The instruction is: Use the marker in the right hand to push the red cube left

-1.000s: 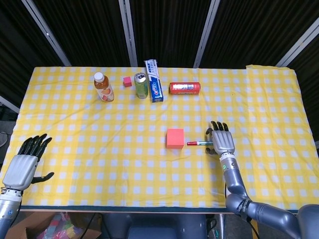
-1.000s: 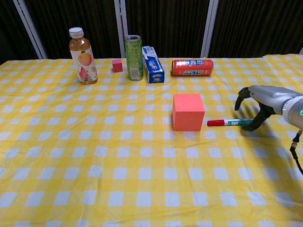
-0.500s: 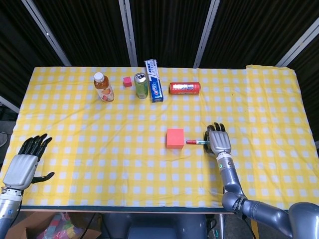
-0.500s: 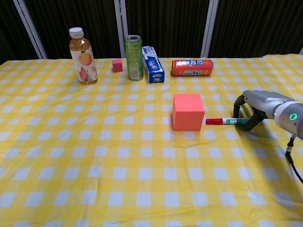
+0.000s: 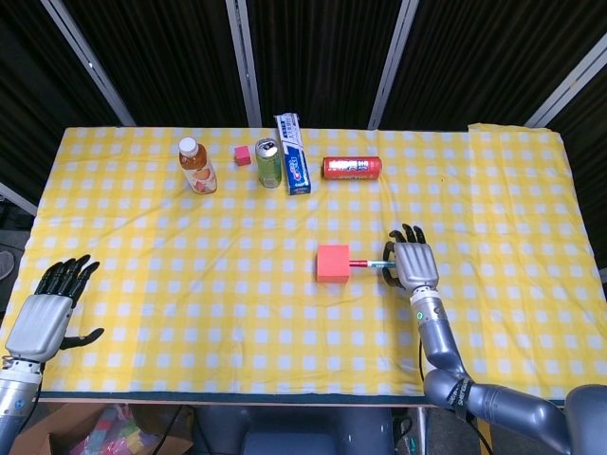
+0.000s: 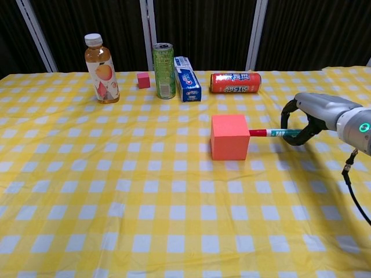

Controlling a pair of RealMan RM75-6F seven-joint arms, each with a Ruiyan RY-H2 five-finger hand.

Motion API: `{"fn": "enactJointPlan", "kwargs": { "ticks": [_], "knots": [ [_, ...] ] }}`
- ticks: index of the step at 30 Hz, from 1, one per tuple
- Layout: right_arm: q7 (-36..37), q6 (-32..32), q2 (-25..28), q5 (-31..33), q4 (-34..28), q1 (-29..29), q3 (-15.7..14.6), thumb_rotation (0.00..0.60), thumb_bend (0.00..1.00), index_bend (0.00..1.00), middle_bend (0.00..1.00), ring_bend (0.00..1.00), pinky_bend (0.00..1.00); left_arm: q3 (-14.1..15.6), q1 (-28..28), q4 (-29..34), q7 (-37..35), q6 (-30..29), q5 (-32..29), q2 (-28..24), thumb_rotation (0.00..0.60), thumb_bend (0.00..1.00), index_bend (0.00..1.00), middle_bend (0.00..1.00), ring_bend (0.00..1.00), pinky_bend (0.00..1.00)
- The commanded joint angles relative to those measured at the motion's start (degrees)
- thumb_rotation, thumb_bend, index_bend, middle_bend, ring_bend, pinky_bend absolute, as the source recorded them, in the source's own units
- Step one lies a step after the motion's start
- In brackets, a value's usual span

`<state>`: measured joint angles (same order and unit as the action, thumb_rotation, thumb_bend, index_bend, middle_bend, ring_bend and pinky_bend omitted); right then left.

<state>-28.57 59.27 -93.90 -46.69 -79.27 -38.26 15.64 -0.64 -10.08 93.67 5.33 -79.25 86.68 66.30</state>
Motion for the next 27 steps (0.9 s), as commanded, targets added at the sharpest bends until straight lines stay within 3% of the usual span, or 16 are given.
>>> {"fn": "enactJointPlan", "kwargs": {
  "ticks": [1,27],
  "knots": [
    [-0.7,1.0,1.1,0.6,-1.6,-0.1,0.6,0.600,0.53,0.58,0.22,0.00,0.00,0.0,0.0,0.1,0.0,0.0,0.1,0.0,0.600,0.00,0.00,0.00,0.00,0.00],
    [-1.0,-1.1,-2.5,4.3,2.3,-2.4,0.0,0.600,0.53,0.58,0.22,0.00,0.00,0.2,-0.1,0.3,-0.5,0.1,0.2,-0.2,0.600,0.00,0.00,0.00,0.00,0.00]
  ]
}}
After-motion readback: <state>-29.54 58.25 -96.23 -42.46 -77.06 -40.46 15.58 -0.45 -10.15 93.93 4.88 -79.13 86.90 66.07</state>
